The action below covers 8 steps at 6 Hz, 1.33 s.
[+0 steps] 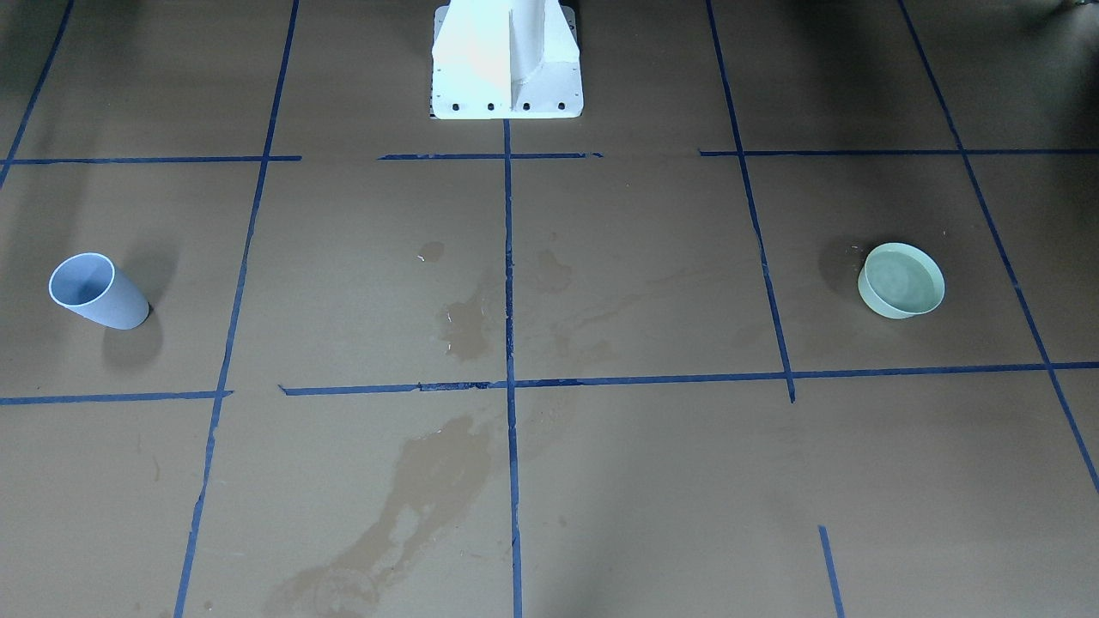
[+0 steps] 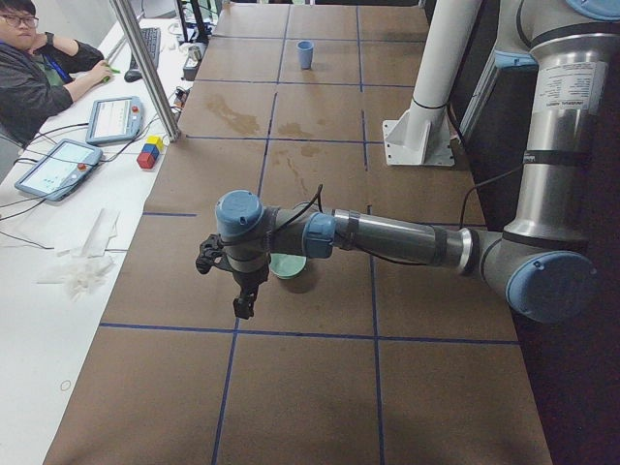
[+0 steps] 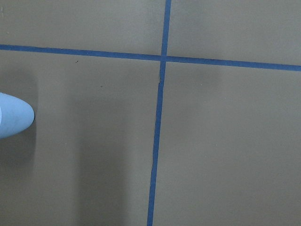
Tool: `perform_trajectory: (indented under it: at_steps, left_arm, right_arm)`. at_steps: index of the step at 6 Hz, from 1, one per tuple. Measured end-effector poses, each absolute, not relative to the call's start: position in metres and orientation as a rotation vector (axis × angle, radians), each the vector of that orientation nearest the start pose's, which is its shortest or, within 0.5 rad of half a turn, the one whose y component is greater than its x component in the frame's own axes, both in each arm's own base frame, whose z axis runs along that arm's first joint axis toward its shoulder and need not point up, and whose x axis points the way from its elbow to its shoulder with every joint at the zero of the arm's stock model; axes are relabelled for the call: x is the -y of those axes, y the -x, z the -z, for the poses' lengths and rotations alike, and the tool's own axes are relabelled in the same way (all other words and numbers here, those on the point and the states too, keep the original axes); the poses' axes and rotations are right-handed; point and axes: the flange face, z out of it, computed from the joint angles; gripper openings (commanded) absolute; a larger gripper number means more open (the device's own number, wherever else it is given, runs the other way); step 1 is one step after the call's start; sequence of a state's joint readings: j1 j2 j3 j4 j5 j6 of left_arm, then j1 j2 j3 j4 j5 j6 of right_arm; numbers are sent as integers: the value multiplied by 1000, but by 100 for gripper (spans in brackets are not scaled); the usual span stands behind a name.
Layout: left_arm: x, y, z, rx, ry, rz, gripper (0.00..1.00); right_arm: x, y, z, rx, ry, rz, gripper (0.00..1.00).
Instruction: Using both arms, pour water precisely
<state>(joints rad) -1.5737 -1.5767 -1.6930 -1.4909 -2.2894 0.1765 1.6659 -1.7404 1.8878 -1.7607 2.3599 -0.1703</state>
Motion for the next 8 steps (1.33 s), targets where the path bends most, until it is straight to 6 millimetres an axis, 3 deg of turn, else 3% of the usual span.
perform_trajectory:
  at_steps: [2,8]
  left_arm:
    - [463,79,-636,-695,-91,-177,100]
    - [459,74,-630,-749,-95,-162,100]
  right_arm:
    - [406,-99,-601,789,-56,60,100]
    - [408,-96,-611,799,-54,79,100]
